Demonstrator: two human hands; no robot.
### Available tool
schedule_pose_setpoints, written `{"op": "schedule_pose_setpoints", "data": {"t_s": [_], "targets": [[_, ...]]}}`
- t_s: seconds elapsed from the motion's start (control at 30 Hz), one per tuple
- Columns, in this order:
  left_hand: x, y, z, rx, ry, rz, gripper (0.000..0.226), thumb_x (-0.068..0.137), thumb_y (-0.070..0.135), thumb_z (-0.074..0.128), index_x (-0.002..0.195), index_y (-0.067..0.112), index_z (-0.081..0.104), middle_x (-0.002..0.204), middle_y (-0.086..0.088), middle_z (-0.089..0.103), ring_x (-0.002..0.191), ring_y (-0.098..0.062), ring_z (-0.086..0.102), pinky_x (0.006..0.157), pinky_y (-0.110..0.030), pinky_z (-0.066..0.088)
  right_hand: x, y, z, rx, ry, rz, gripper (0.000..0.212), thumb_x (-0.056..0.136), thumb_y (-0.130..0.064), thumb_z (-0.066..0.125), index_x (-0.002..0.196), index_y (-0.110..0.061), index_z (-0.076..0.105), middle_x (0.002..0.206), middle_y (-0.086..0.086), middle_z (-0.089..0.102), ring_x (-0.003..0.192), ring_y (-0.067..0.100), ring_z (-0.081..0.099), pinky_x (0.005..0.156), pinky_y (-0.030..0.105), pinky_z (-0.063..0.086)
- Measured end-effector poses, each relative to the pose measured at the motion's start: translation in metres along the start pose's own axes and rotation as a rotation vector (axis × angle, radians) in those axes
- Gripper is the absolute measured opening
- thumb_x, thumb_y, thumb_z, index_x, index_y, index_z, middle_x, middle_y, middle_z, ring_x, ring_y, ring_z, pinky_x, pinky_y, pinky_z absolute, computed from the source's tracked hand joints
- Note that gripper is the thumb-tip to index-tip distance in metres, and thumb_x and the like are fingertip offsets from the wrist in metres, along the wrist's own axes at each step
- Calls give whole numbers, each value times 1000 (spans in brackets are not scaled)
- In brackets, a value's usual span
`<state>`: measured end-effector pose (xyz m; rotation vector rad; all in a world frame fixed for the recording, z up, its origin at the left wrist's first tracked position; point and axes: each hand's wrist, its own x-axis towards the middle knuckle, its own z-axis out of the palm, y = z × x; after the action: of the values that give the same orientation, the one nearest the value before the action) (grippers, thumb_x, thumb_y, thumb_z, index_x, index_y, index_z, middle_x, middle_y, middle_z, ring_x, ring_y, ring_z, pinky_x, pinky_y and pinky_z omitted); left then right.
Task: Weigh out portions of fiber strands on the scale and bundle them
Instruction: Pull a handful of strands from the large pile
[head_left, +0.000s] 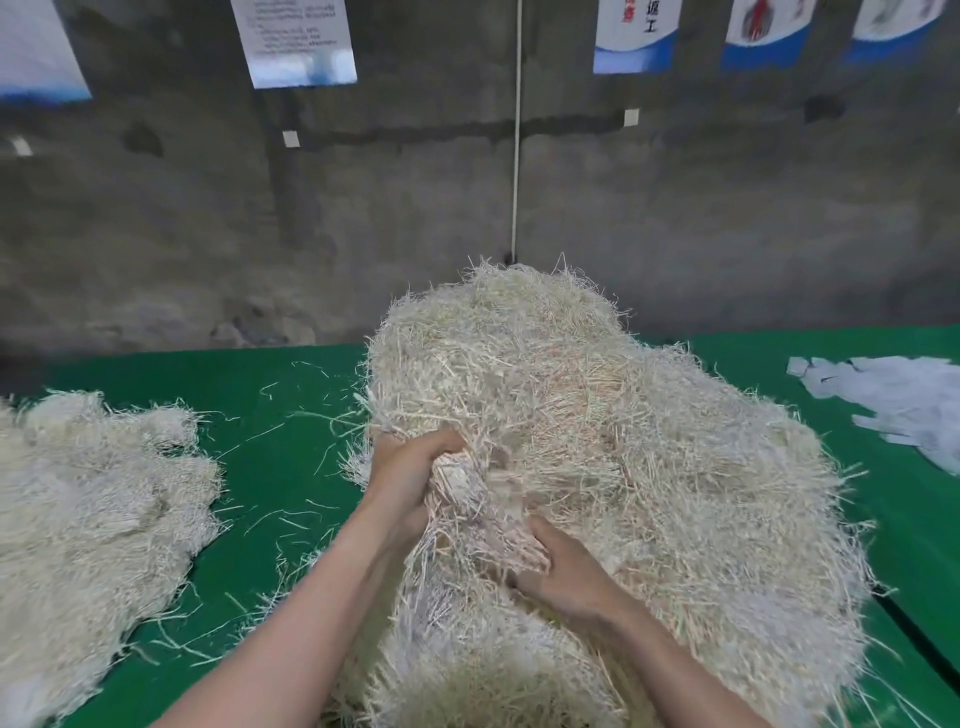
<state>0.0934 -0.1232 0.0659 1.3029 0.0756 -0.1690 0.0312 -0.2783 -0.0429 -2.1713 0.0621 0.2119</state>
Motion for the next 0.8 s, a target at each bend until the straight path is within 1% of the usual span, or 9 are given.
{"op": "schedule_pose_setpoints", "data": {"t_s": [0.1, 0.2, 0.33, 0.4, 0.5, 0.6, 0.67, 0.73, 0.8], "targets": [[4, 7, 0, -5, 43, 19, 61, 68, 0, 71, 124, -5, 48, 134, -14, 51, 134, -41, 29, 110, -46, 27, -4, 27, -1, -85, -12, 111, 75, 88, -29, 57, 149, -28, 12, 157, 1, 14, 140, 21, 24, 114, 40, 21], [5, 22, 5, -10, 2, 66, 25, 73, -2, 66, 98, -1, 62, 128, -3, 54, 135, -28, 34, 112, -45, 21, -8, 37, 1, -149, -27, 136, 72, 90, -33, 53, 149, -25, 14, 156, 2, 17, 140, 20, 23, 115, 39, 20], [11, 38, 4, 16, 5, 129, 30, 70, 2, 68, 100, 2, 62, 137, -8, 48, 133, -23, 34, 112, -47, 16, -11, 38, 6, -244, -75, 165, 77, 88, -38, 56, 150, -21, 13, 157, 4, 16, 141, 22, 20, 114, 37, 19], [12, 43, 2, 46, 5, 122, 39, 69, 4, 68, 107, 3, 61, 135, 0, 51, 135, -23, 33, 113, -50, 13, -13, 19, 1, -290, 23, 99, 75, 86, -47, 57, 147, -18, 23, 153, 5, 25, 139, 22, 26, 114, 36, 25], [10, 46, -5, 94, -44, 89, 39, 69, 7, 69, 107, 5, 63, 113, 25, 48, 136, -21, 32, 113, -53, 10, -18, -32, -18, -162, 396, -106, 65, 75, -57, 63, 126, -23, 41, 138, 3, 40, 128, 21, 40, 106, 40, 40], [-1, 45, -2, 108, -108, 66, 52, 61, 15, 73, 111, 7, 62, 108, 30, 45, 133, -19, 36, 112, -51, 13, -11, -80, -25, -124, 538, -270, 118, 50, -80, 61, 141, -45, -6, 149, -20, -6, 142, 13, 1, 116, 44, 8], [-10, 44, 3, 118, -141, 57, 68, 52, 24, 75, 116, 7, 61, 113, 22, 52, 121, -15, 43, 104, -39, 28, 3, -103, -14, -46, 441, -298, 132, 38, -83, 63, 124, -62, -34, 142, -27, -27, 138, 13, -22, 111, 45, -9], [-12, 48, 0, 117, -154, 63, 64, 49, 28, 75, 108, 7, 65, 112, 10, 60, 101, -12, 53, 83, -30, 39, 19, -113, -2, 200, 364, -222, 132, 31, -73, 73, 122, -72, -23, 152, -17, -10, 143, 20, -9, 114, 54, -2], [-10, 55, -7, 13, -195, 32, 45, 54, 21, 74, 95, 4, 67, 98, -1, 66, 83, -15, 63, 71, -31, 48, 32, -99, 9, 75, 343, -216, 116, 46, -69, 74, 139, -57, 5, 142, -8, 42, 132, 18, 38, 115, 52, 20]]}}
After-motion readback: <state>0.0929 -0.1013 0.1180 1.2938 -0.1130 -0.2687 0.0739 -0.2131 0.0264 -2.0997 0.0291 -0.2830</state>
